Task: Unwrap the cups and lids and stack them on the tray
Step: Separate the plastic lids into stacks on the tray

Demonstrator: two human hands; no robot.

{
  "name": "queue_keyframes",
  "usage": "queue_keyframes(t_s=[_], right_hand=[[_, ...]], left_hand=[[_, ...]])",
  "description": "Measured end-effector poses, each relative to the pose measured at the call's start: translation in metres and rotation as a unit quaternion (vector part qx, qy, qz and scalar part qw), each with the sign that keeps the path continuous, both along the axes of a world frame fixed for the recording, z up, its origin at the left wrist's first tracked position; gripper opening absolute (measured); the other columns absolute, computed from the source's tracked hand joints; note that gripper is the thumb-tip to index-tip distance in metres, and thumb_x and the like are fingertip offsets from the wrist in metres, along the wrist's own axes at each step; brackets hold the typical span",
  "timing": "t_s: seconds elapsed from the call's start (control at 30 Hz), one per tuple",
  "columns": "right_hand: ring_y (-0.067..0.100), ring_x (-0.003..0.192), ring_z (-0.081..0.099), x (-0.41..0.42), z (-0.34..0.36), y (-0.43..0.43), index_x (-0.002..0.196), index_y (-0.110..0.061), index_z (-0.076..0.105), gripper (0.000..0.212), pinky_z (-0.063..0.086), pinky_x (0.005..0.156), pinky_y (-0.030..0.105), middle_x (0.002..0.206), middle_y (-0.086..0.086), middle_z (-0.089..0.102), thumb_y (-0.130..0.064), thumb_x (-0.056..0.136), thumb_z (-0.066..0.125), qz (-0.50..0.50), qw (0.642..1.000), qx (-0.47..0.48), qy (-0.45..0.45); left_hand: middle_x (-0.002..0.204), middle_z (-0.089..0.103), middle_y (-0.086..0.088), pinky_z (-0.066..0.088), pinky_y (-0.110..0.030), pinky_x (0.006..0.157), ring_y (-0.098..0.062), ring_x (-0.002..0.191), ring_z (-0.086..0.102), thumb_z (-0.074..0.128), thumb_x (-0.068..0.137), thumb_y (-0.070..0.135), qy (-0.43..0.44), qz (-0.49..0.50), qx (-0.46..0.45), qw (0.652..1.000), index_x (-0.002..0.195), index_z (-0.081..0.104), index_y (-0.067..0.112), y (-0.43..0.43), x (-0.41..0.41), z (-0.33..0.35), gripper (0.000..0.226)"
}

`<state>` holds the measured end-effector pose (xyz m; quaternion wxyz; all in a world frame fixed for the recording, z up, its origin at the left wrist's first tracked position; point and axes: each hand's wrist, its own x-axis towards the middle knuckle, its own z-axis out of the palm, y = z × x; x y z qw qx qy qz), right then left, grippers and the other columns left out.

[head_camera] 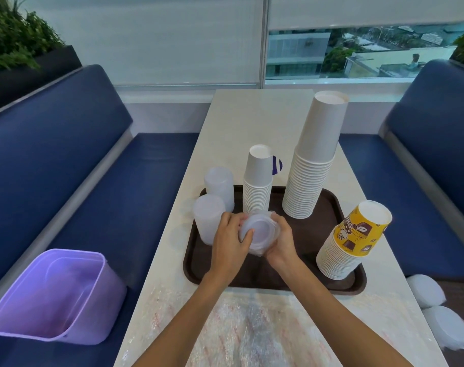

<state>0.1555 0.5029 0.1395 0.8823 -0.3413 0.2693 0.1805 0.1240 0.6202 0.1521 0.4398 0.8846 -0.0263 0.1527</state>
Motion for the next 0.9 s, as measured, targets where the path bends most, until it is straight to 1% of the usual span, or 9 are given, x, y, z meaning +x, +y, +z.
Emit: queue_keyframes(t_s=[0.07,0.13,0.3,0.37,0.43,0.5,0.6,0.7,0.9], right_hand=[[0.031,0.091,0.059,0.001,-0.002,0.0,0.1,-0.011,0.059,0.028,0.045,0.097,0.049,0.098,0.016,0.062,-0.036,0.091,0.052,0.004,1.0,-0.007,0.005],[0.031,0.095,0.059,0.001,-0.004,0.002,0.103,-0.013,0.058,0.026,0.045,0.1,0.05,0.103,0.016,0.061,-0.035,0.09,0.055,-0.001,1.0,-0.021,0.009],[0.034,0.11,0.058,0.002,-0.007,0.003,0.124,-0.012,0.055,0.041,0.048,0.094,0.052,0.122,0.017,0.06,-0.031,0.088,0.057,-0.002,0.999,-0.031,0.01],[0.031,0.103,0.059,0.003,-0.005,0.003,0.124,-0.01,0.055,0.038,0.05,0.089,0.05,0.118,0.015,0.06,-0.028,0.09,0.055,-0.014,0.999,-0.027,0.009],[0.027,0.094,0.059,0.004,-0.004,0.002,0.121,-0.008,0.055,0.034,0.048,0.092,0.047,0.112,0.014,0.059,-0.025,0.092,0.055,-0.033,0.999,-0.015,0.013],[0.024,0.089,0.059,0.004,-0.002,0.003,0.116,-0.009,0.054,0.027,0.048,0.086,0.041,0.106,0.012,0.059,-0.024,0.093,0.054,-0.036,0.999,-0.013,0.019],[0.022,0.086,0.058,0.003,0.001,0.004,0.115,-0.01,0.054,0.025,0.048,0.078,0.037,0.098,0.009,0.059,-0.024,0.094,0.053,-0.035,0.999,-0.005,0.031],[0.023,0.089,0.058,0.003,0.003,0.006,0.116,-0.01,0.055,0.026,0.047,0.086,0.04,0.1,0.01,0.059,-0.025,0.095,0.053,-0.029,0.999,-0.001,0.031],[0.028,0.109,0.055,0.001,0.004,0.007,0.13,-0.009,0.052,0.038,0.044,0.096,0.043,0.123,0.014,0.056,-0.025,0.096,0.052,-0.019,0.999,-0.013,0.024]], left_hand=[[0.104,0.051,0.01,0.05,-0.013,0.082,-0.002,0.085,0.054,0.067,0.087,0.022,0.008,0.002,-0.014,1.0,0.112,0.059,0.015,0.0,-0.001,-0.001,0.027],[0.102,0.053,0.013,0.045,-0.004,0.076,0.001,0.084,0.055,0.068,0.087,0.022,0.021,-0.004,-0.027,0.999,0.108,0.053,0.022,0.0,-0.003,-0.001,0.025],[0.095,0.055,0.017,0.045,-0.002,0.071,-0.001,0.084,0.057,0.066,0.088,0.02,0.04,0.002,-0.057,0.998,0.104,0.049,0.026,0.006,-0.005,0.006,0.024],[0.094,0.055,0.016,0.044,-0.002,0.066,-0.002,0.082,0.056,0.065,0.088,0.017,0.04,0.03,-0.077,0.996,0.104,0.051,0.024,0.013,0.0,0.015,0.022],[0.093,0.058,0.007,0.041,-0.002,0.061,-0.005,0.078,0.053,0.064,0.088,0.013,0.042,0.077,-0.098,0.991,0.106,0.057,0.017,0.025,0.01,0.027,0.019],[0.093,0.06,-0.002,0.038,-0.006,0.059,-0.011,0.076,0.053,0.063,0.088,0.011,0.044,0.133,-0.114,0.984,0.107,0.06,0.01,0.038,0.021,0.038,0.019],[0.094,0.06,-0.003,0.039,-0.021,0.07,-0.015,0.082,0.055,0.061,0.09,0.013,0.071,0.19,-0.126,0.971,0.108,0.06,0.008,0.058,0.036,0.048,0.019],[0.097,0.06,-0.005,0.041,-0.026,0.074,-0.017,0.087,0.055,0.06,0.09,0.014,0.1,0.218,-0.128,0.962,0.109,0.06,0.007,0.07,0.046,0.046,0.02],[0.111,0.059,-0.011,0.039,-0.027,0.073,-0.016,0.087,0.051,0.057,0.092,0.014,0.13,0.221,-0.074,0.964,0.111,0.06,0.002,0.072,0.059,0.036,0.022]])
